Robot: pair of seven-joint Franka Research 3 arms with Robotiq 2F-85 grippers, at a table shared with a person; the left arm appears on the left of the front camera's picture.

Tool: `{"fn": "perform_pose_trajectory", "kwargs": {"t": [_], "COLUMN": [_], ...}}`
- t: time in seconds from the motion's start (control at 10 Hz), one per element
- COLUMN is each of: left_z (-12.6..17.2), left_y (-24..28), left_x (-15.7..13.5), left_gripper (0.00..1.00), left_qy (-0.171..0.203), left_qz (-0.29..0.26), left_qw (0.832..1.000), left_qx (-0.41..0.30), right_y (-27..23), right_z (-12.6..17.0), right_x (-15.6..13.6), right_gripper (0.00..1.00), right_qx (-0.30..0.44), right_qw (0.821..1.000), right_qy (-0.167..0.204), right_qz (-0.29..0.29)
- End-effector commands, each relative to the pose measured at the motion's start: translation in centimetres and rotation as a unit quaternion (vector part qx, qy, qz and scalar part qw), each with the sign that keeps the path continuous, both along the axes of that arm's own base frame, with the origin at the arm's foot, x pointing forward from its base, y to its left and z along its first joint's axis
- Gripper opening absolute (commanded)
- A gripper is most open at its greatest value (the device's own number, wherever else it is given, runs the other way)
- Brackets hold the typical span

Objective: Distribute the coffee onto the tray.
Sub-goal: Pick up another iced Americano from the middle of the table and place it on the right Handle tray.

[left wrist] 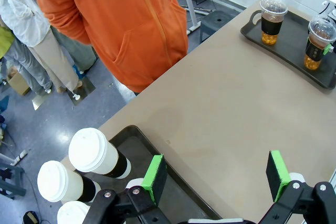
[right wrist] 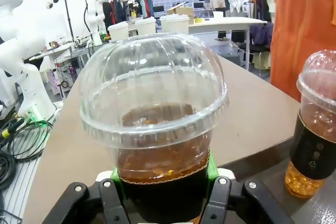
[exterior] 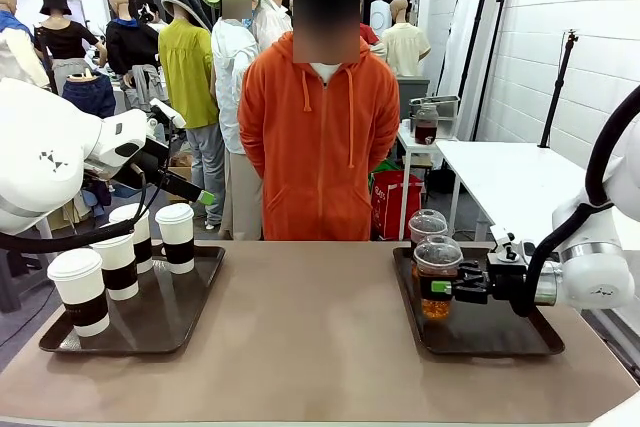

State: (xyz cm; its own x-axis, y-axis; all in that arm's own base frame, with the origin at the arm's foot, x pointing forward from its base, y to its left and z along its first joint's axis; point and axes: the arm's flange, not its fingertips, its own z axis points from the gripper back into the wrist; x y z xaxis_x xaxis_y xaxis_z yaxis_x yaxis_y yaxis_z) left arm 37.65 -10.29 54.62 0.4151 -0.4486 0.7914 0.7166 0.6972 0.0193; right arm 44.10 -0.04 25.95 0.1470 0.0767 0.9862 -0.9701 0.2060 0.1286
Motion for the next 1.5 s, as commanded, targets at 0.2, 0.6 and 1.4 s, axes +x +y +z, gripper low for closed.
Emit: {"fn": "perform_pose_trajectory", "kwargs": {"t": [0.2, 0.6, 1.4], "left_z": [-0.1, -0.1, -0.1], "left_y": [0.1, 0.1, 0.1], "left_x": [0.0, 0.0, 0.0], "left_gripper": [1.0, 1.0, 1.0], "left_qy": [0.002, 0.002, 0.002], "left_qz": [-0.001, -0.001, -0.001], "left_qw": [1.0, 1.0, 1.0], "left_qx": [-0.002, -0.002, -0.002], "right_y": [-0.4, -0.8, -1.7], "right_z": [-0.6, -1.7, -2.8], "right_x": [1.5, 2.2, 0.7], "right_gripper": [0.61, 0.61, 1.0], "right_qx": [0.027, 0.027, 0.02], "right_qw": [0.999, 0.999, 1.0], "right_qy": [-0.025, -0.023, 0.018], "right_qz": [0.0, 0.002, 0.001]}}
